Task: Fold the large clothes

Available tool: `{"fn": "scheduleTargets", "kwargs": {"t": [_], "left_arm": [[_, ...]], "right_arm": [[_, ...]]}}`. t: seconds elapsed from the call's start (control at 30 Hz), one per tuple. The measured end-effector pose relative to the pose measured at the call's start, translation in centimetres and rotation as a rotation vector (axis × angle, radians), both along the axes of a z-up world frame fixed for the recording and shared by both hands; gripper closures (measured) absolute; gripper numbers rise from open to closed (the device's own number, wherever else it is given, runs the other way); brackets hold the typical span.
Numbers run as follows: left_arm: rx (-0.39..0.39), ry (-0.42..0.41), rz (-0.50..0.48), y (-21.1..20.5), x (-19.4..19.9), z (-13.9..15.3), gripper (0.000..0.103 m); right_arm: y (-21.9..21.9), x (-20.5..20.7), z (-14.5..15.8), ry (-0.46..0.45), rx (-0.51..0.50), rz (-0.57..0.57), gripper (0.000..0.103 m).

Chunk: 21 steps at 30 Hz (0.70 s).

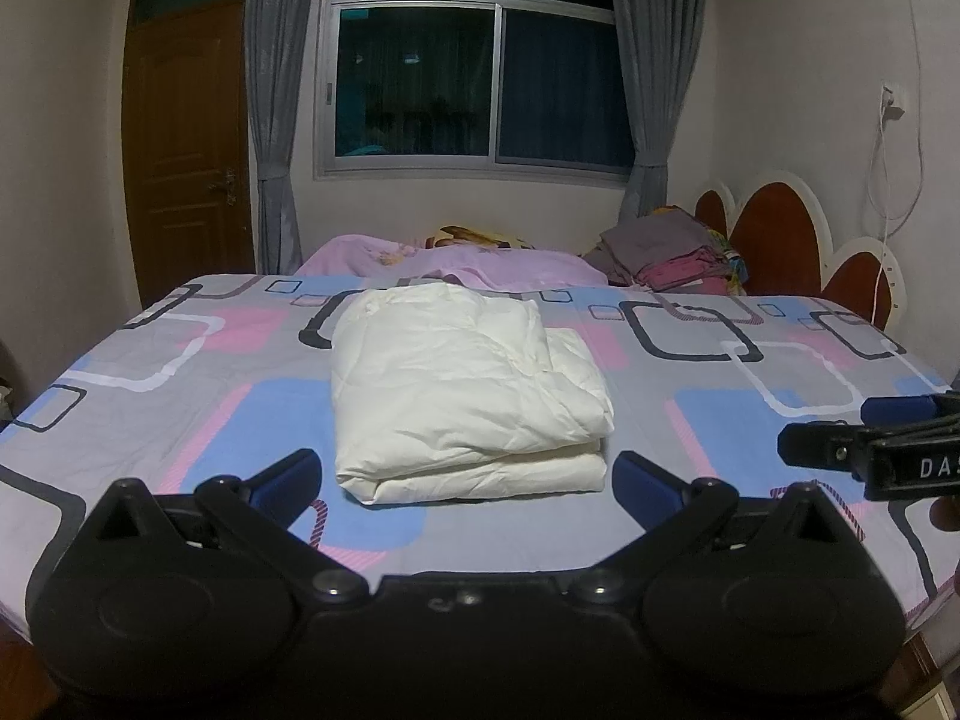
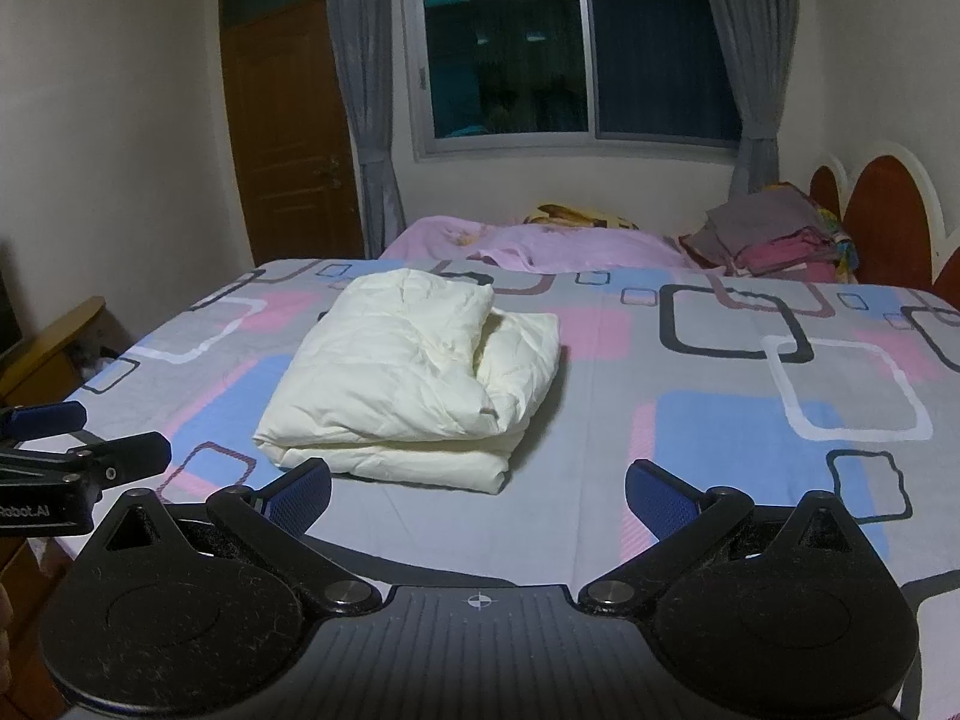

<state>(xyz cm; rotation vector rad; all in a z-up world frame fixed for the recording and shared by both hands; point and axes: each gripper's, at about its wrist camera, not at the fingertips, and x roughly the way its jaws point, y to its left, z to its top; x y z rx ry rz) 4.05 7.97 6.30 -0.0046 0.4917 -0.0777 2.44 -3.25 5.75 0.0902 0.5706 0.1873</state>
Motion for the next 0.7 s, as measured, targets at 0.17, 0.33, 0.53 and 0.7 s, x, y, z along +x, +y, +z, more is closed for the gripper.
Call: {"fn": "scheduleTargets", "kwargs": {"t": [0.17, 0.33, 0.53, 0.7], "left_arm": [[-0.001, 0.0, -0.001, 0.04, -0.02, 0.01, 0.0], [-0.001, -0.003, 0.0, -0.12, -0.01, 0.12, 0.0], [0.002, -0.005, 0.001, -0.17, 0.02, 0.19, 0.0], [0.004, -0.002, 0.001, -0.24, 0.17, 0.2, 0.0]], "right_arm": [[-0.08, 0.03, -0.02, 0.001, 0.0, 0.0, 0.0], [-0.18, 0.04, 0.05, -0.002, 0.001, -0.001, 0.0], [-0.29, 0.0, 0.07, -0.003, 0.002, -0.001, 0.0], [-0.35, 0.02, 0.09, -0.003, 0.002, 0.0, 0.0]]}}
